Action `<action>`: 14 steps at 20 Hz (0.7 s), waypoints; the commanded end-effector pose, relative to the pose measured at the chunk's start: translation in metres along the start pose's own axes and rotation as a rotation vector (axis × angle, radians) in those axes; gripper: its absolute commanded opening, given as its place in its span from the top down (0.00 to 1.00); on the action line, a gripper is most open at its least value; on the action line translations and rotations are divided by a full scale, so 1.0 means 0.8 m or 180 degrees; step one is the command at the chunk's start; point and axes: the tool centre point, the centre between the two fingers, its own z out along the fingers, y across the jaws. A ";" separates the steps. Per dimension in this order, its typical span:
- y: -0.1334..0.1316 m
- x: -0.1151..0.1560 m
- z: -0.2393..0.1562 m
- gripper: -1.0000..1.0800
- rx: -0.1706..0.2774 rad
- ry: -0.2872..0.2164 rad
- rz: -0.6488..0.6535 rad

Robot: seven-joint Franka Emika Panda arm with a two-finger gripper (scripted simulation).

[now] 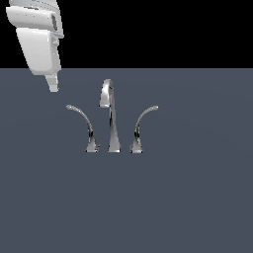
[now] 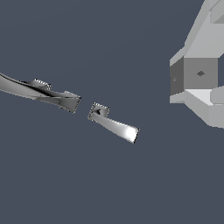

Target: Turn on the faucet by rotating a designated handle.

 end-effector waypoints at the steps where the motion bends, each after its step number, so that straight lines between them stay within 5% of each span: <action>1: -0.013 0.005 0.011 1.00 0.0003 0.0009 0.0149; 14: -0.079 0.045 0.068 1.00 0.0005 0.0062 0.0938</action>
